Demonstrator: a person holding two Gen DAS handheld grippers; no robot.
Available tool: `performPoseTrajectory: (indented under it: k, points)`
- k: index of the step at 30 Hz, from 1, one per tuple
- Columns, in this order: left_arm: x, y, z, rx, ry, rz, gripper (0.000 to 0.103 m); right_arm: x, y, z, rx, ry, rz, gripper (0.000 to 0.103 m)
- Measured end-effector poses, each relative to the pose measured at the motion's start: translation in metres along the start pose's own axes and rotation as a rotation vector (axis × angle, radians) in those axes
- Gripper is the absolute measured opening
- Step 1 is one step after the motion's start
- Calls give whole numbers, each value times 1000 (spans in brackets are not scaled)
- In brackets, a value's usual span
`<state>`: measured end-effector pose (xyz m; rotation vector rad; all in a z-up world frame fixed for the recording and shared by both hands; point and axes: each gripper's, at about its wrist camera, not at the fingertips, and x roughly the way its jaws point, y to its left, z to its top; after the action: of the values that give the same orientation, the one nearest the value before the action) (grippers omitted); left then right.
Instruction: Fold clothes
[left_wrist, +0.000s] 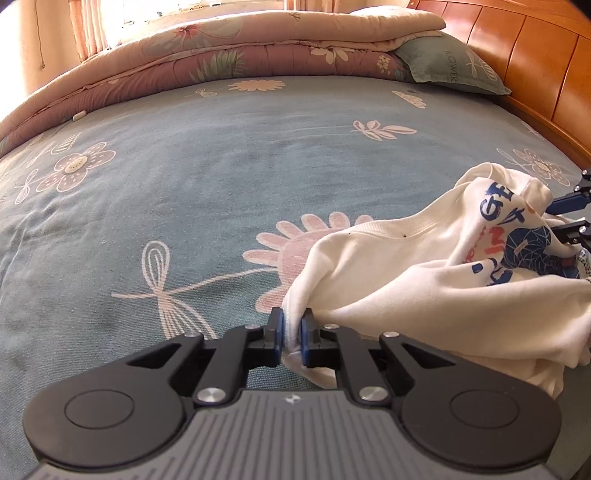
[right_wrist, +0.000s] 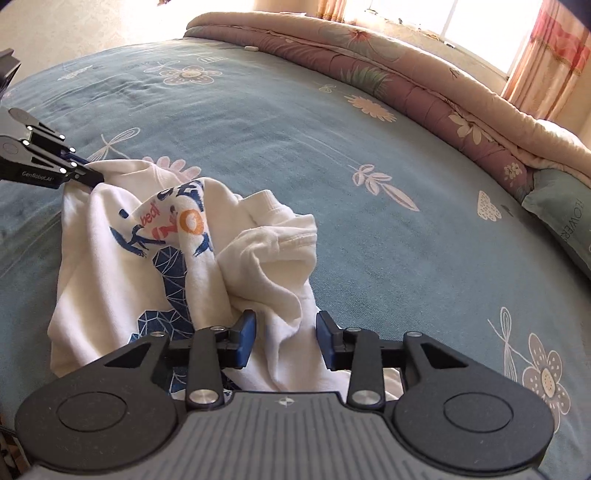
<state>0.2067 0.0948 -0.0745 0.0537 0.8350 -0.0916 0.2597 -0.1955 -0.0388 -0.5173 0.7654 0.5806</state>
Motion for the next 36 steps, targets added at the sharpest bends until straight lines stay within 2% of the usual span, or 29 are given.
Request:
performPoseTrajectory:
  k: [4, 5, 6, 9, 13, 14, 22, 25, 26, 29, 31, 32, 33, 34, 36]
  points:
    - [3, -3, -1, 17, 15, -6, 8, 13, 16, 2, -113, 26, -28, 44]
    - [4, -4, -1, 23, 19, -10, 8, 19, 22, 3, -152, 40, -31, 50]
    - [4, -5, 0, 30, 18, -11, 8, 25, 28, 4, -192, 46, -51, 53]
    - [5, -7, 4, 59, 10, -7, 8, 41, 37, 5, -265, 66, -132, 51]
    - [5, -4, 20, 66, -33, 25, 5, 36, 14, 13, -162, 19, -278, 51]
    - [8, -2, 28, 59, -37, 11, 5, 34, 9, 15, -140, 11, -308, 51]
    - [37, -18, 102, 160, -126, 42, 5, 50, -62, 14, 61, 55, -494, 51]
    - [47, -22, 136, 180, -156, 55, 5, 55, -97, 10, 165, 73, -531, 51]
    - [50, -23, 147, 184, -166, 59, 5, 57, -108, 8, 200, 79, -532, 52]
    - [59, -24, 171, 165, -157, 26, 5, 46, -126, 6, 289, 49, -403, 54]
    - [62, -30, 169, 197, -153, 26, 5, 29, -121, 5, 289, 12, -244, 65]
    - [63, -33, 167, 213, -151, 26, 5, 21, -117, 5, 287, -6, -166, 77]
    - [64, -35, 161, 224, -139, 25, 5, 17, -111, 4, 259, -8, -121, 83]
    - [66, -36, 156, 235, -127, 24, 5, 12, -104, 3, 232, -9, -78, 85]
    - [68, -38, 146, 248, -105, 24, 5, 15, -94, 2, 195, 19, -54, 88]
